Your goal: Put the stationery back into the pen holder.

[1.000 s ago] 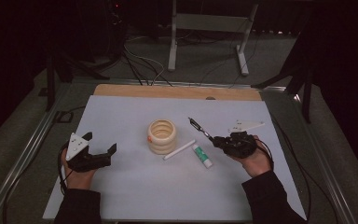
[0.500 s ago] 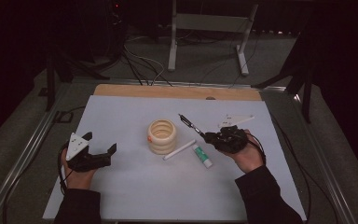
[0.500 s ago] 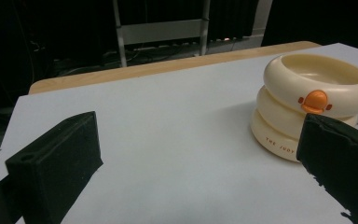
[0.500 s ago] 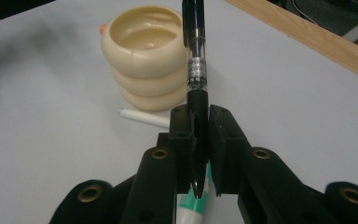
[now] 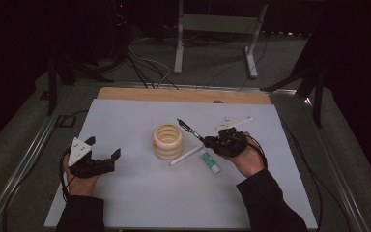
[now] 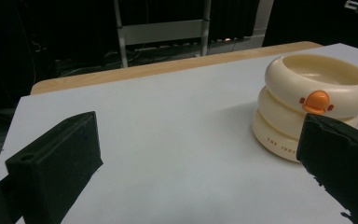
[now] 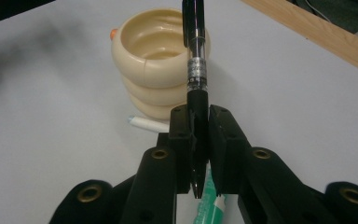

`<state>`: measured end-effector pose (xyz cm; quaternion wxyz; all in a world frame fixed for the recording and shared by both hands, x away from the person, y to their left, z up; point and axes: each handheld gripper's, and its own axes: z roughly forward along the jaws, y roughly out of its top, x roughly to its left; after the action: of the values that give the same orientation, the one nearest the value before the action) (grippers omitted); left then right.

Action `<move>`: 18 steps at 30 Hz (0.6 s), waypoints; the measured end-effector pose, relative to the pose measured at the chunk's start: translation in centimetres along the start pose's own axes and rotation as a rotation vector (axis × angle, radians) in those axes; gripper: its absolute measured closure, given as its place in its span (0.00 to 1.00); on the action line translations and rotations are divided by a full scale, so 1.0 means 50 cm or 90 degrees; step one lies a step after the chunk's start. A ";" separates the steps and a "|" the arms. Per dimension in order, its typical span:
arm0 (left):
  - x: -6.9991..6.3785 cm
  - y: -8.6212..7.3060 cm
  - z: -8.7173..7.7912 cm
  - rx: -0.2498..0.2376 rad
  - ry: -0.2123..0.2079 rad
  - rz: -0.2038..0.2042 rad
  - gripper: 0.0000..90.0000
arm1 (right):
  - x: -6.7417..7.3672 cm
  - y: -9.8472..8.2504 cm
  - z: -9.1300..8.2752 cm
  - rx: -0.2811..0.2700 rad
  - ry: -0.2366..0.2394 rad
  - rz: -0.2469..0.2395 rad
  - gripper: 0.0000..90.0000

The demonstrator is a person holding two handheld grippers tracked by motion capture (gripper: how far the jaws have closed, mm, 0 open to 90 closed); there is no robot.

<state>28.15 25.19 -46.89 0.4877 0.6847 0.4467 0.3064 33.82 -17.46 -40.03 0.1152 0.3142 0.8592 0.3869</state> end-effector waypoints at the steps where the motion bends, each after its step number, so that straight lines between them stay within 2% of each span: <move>1: 0.000 0.000 0.000 -0.001 0.000 0.000 0.00 | 0.002 0.002 0.002 0.002 0.000 -0.002 0.90; 18: 0.003 0.000 -0.001 -0.003 0.002 -0.002 0.00 | 0.022 0.024 0.040 0.023 0.021 0.000 0.89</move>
<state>28.15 25.33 -46.86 0.4887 0.6826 0.4477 0.3078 34.40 -14.97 -40.44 0.0953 0.3099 0.8678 0.3766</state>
